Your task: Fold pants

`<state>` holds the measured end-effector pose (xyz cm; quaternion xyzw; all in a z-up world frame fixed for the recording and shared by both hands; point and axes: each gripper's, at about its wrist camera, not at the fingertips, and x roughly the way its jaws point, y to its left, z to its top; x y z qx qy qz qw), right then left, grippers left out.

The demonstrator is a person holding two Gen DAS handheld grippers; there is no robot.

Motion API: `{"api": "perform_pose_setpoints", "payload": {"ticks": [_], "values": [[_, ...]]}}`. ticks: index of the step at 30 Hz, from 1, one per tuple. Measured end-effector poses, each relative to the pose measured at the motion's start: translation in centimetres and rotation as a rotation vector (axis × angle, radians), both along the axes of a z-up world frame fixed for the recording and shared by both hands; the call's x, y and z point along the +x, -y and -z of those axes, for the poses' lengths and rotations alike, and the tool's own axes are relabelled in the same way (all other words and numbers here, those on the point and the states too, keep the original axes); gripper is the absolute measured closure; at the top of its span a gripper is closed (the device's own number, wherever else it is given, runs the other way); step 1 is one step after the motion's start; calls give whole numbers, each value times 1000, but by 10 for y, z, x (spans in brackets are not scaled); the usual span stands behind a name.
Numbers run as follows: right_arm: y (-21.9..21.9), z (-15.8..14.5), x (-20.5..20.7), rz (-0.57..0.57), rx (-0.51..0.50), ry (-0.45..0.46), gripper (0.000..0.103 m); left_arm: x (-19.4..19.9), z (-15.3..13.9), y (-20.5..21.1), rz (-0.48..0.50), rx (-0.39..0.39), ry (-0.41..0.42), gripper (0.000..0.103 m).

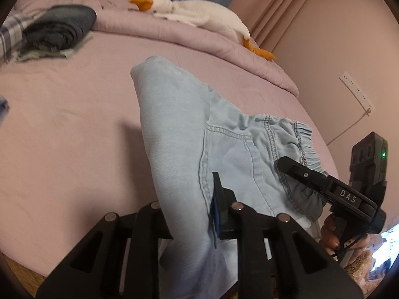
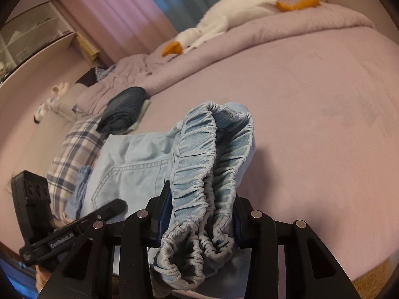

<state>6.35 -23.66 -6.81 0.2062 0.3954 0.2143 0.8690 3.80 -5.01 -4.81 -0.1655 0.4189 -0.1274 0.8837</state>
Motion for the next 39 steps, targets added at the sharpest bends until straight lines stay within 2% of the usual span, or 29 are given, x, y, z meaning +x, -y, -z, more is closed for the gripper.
{"api": "perform_pose_setpoints", "payload": {"ticks": [5,13,22,29,32,34,36,38,39], "values": [[-12,-11,19,-16,-20,15,61,10,-12,-10,-22,45,30,83],[-29,-16,48,-24,-75,22,61,41,-13,-30,-56,47,27,83],[-42,11,78,-11,-92,-64,61,82,20,-41,-72,67,-51,83],[-45,42,89,-14,-113,-174,61,96,59,-42,-81,77,-157,81],[-37,54,90,7,-108,-205,58,97,70,-43,-103,88,-166,72],[-30,57,88,17,-69,-234,55,94,67,-45,-119,91,-169,66],[-24,52,83,32,-64,-244,51,91,62,-45,-137,104,-172,65],[-22,41,76,53,-100,-225,46,83,52,-45,-158,133,-158,64],[-20,32,70,62,-121,-199,46,78,44,-45,-172,146,-140,59]]}}
